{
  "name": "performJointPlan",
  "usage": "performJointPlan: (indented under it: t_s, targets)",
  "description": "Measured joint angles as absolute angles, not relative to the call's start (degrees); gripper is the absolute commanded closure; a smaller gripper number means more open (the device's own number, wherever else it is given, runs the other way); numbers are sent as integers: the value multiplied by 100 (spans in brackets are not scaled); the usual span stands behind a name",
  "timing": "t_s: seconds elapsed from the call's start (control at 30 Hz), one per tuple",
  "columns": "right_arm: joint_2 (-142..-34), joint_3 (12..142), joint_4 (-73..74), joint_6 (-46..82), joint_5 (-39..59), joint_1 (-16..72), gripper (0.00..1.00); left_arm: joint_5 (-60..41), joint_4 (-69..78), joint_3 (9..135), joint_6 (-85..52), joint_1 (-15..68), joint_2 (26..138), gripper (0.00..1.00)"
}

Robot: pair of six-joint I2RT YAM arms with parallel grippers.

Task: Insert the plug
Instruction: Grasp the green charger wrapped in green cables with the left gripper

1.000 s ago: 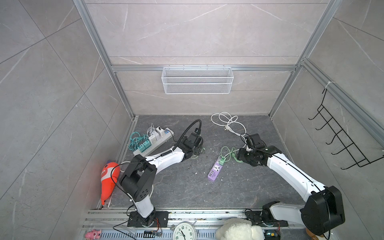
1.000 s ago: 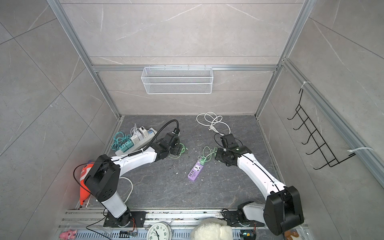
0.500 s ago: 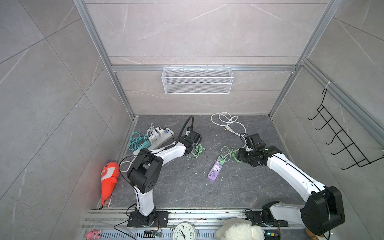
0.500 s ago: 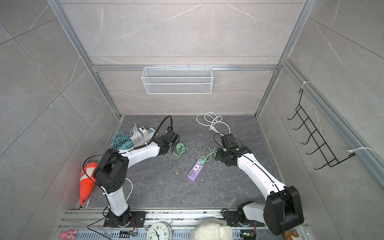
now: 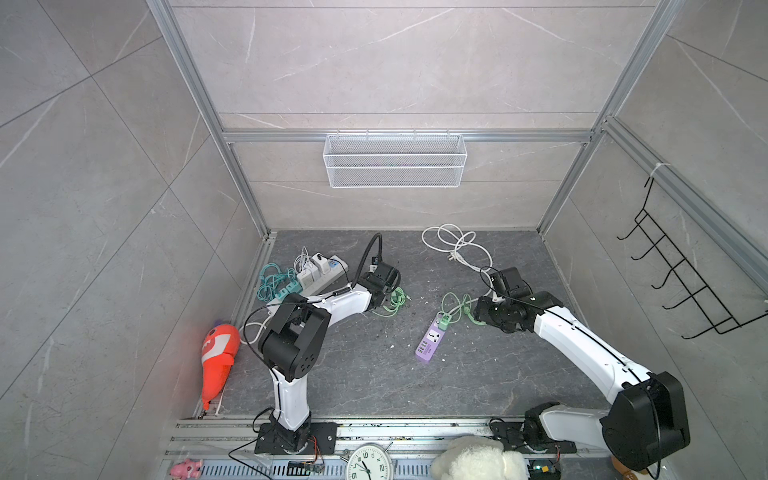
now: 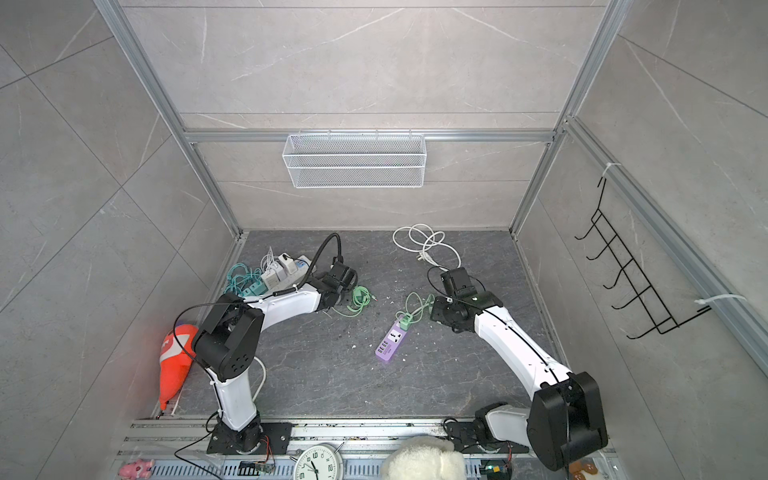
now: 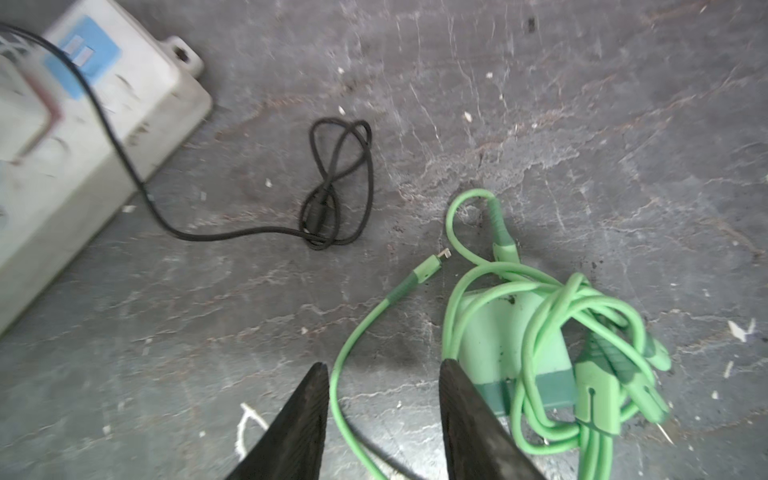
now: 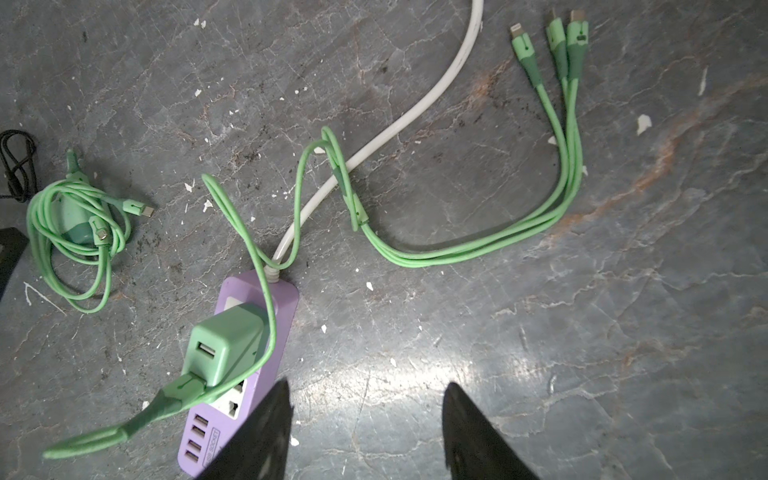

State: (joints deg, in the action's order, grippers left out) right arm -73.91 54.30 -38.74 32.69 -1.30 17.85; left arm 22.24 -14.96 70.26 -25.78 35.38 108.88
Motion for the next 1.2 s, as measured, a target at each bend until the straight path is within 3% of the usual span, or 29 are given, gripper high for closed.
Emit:
performJointPlan:
  t_s: [0.47,1.2]
  targets:
    - [-7360,5358,-3872,3229,-172,1785,40,1437,-1186,7039,-2982,3704,10956,50]
    - [-7338,5242,-3739,3037,-154,1723,39,1293,-1778,8285,-3938,3754,11880,44]
